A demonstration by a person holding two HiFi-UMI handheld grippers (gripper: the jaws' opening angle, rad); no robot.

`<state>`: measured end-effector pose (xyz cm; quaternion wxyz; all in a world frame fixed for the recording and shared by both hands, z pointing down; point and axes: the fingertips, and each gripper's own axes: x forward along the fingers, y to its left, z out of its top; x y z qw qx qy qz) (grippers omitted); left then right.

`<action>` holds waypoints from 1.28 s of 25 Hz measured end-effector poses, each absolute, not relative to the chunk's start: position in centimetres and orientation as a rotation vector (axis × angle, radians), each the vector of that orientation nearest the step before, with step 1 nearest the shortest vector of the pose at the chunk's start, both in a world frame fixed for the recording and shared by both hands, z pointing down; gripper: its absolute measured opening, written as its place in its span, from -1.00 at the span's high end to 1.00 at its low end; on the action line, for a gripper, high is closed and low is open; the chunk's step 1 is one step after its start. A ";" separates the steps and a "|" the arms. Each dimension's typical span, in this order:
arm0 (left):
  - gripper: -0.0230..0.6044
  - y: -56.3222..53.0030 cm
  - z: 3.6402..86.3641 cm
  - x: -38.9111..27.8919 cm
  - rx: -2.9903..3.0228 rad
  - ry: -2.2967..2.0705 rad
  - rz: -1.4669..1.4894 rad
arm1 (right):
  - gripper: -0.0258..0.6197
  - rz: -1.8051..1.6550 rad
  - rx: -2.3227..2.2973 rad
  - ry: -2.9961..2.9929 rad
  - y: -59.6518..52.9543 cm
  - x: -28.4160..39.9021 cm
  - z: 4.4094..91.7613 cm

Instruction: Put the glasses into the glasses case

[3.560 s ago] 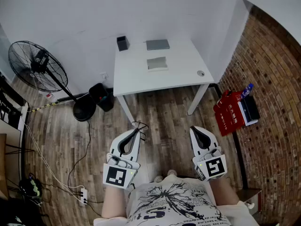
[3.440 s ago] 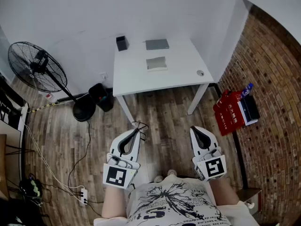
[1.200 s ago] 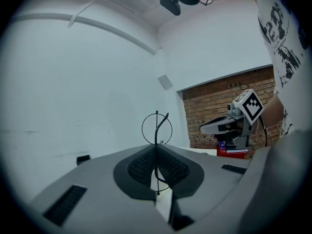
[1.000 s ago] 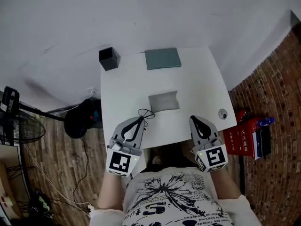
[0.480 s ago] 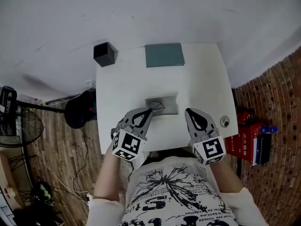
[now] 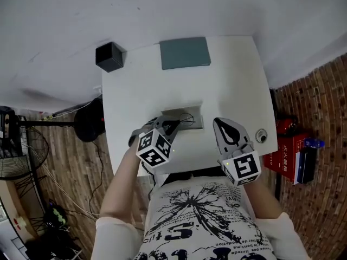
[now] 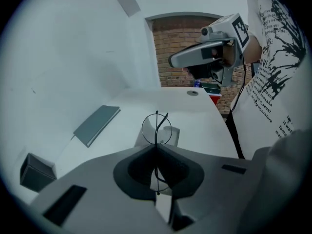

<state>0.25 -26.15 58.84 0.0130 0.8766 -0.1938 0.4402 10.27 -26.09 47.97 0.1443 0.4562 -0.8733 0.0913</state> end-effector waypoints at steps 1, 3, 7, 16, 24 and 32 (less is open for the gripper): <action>0.88 -26.2 59.5 0.5 2.719 -0.574 1.391 | 0.87 0.268 1.316 -2.513 -26.2 10.5 48.2; 0.88 -26.2 60.7 1.0 2.702 -0.514 1.443 | 0.87 0.283 1.321 -2.502 -26.3 11.1 48.7; 0.88 -26.3 62.4 1.7 2.728 -0.412 1.599 | 0.87 0.295 1.340 -2.479 -26.7 12.0 49.2; 0.88 -26.0 65.2 1.5 2.640 -0.268 1.730 | 0.87 0.322 1.371 -2.454 -27.1 12.6 49.8; 0.87 -26.0 66.3 2.5 2.618 -0.225 1.650 | 0.87 0.335 1.384 -2.421 -27.1 13.1 50.5; 0.77 -25.9 66.3 2.7 2.630 -0.175 1.628 | 0.87 0.343 1.389 -2.395 -27.3 13.1 50.8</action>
